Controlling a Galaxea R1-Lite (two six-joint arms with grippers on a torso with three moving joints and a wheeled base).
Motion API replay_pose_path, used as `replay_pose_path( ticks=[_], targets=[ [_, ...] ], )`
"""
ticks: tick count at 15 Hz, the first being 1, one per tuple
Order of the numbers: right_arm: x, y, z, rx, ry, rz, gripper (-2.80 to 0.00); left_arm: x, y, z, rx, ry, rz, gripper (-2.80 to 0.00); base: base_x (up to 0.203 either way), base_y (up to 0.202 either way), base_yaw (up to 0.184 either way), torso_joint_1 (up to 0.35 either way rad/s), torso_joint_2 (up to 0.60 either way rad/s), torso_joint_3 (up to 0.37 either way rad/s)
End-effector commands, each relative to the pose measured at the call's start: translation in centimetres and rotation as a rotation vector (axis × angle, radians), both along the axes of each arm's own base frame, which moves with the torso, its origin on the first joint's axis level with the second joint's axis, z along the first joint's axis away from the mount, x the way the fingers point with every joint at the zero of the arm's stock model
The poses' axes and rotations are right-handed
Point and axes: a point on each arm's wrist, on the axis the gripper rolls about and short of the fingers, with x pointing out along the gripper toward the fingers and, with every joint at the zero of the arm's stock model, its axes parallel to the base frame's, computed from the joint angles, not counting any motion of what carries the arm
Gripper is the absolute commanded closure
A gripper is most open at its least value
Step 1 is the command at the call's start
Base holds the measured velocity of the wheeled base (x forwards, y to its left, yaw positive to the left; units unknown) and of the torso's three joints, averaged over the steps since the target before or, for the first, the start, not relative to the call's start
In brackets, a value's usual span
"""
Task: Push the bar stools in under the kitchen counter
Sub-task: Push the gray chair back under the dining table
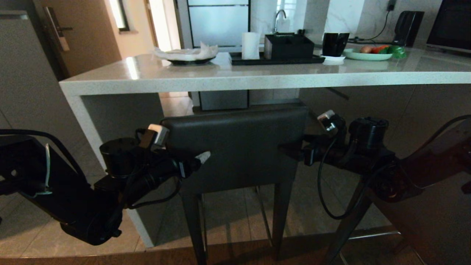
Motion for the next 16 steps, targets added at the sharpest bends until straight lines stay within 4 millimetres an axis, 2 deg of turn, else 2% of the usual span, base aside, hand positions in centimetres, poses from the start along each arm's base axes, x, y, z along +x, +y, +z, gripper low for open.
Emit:
replay_pose_path(
  ticks=[1,6,11,16],
  targets=[
    [-0.1,0.1,0.3,0.003,-0.012,0.005,-2.8,0.2,0.0,0.0,-0.003,-0.007,-0.003,-2.8,0.0,0.0,0.0,0.0,0.0,0.0],
    [-0.3,0.8,0.1,0.001,-0.006,0.024,-2.8,1.3,0.4,0.0,-0.006,-0.02,0.017,-2.8,0.0,0.0,0.0,0.0,0.0,0.0],
    [-0.8,3.5,-0.7,-0.008,0.013,0.069,-2.8,2.2,1.2,-0.1,-0.004,-0.026,0.035,-2.8,0.0,0.0,0.0,0.0,0.0,0.0],
    [-0.7,3.6,-1.0,-0.01,0.017,0.062,-2.8,2.2,1.5,-0.2,-0.003,-0.023,0.044,-2.8,0.0,0.0,0.0,0.0,0.0,0.0]
  ],
)
